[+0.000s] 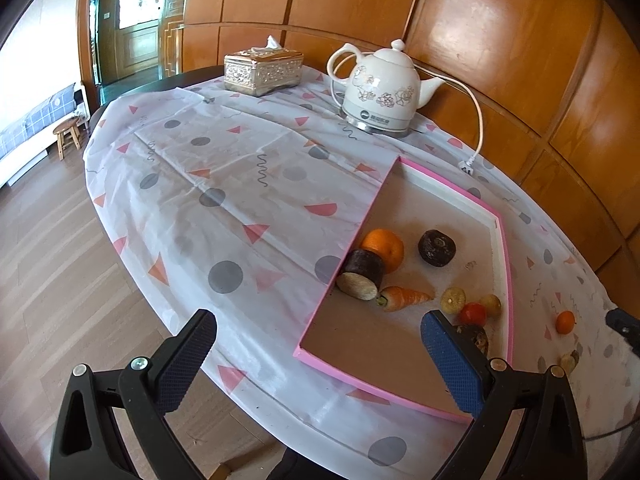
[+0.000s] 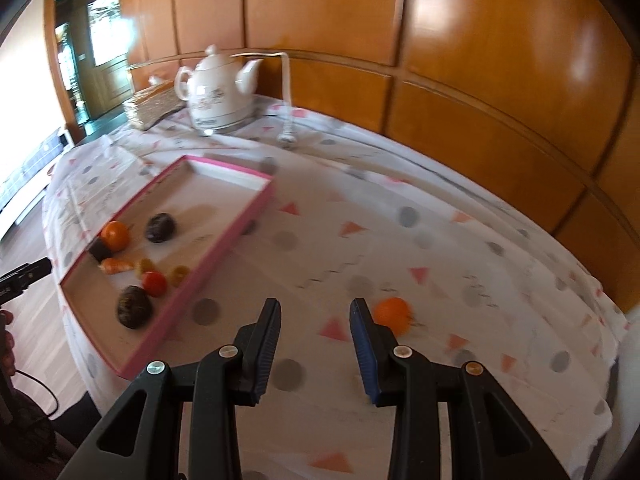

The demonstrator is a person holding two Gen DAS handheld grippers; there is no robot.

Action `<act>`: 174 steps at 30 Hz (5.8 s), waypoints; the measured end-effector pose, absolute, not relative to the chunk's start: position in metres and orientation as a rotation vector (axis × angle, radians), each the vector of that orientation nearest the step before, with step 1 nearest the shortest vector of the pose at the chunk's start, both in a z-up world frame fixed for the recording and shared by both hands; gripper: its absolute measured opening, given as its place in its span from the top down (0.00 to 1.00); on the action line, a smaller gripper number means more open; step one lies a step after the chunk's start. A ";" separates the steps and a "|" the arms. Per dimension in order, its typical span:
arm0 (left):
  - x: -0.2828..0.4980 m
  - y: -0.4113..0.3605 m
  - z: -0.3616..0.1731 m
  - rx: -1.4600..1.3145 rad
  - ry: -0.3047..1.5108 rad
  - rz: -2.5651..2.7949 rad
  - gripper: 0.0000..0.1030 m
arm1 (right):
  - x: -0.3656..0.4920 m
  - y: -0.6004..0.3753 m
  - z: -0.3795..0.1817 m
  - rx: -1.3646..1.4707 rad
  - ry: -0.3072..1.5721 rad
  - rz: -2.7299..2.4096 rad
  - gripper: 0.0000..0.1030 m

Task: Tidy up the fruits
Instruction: 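Move the left tool out toward an orange on the cloth, then close the left tool on the orange, then carry the orange into the pink tray and open the left tool, then move the right tool to a dark cut cylinder piece on the cloth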

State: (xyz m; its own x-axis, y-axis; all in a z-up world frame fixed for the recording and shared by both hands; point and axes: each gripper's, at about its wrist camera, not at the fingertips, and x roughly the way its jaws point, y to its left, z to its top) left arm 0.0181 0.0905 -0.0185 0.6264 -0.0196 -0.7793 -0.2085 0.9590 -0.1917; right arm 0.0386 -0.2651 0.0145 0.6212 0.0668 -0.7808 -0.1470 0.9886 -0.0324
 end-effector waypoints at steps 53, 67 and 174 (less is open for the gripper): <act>0.062 -0.097 -0.013 0.045 0.980 -0.288 0.00 | -0.062 -0.570 -0.015 0.501 0.858 -0.756 0.49; 0.100 -0.240 -0.027 0.144 1.034 -0.583 0.32 | -0.060 -0.566 -0.014 0.563 0.829 -0.642 0.49; 0.065 0.040 -0.019 -0.178 0.933 0.069 0.37 | -0.058 -0.575 -0.032 0.567 0.903 -0.698 0.49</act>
State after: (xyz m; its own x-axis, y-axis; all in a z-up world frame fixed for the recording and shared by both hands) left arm 0.0653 0.0397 -0.0192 0.5941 -0.0176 -0.8042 -0.1361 0.9831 -0.1221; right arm -0.0580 -0.5751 -0.0317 0.4321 -0.3002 -0.8504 0.7469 0.6476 0.1509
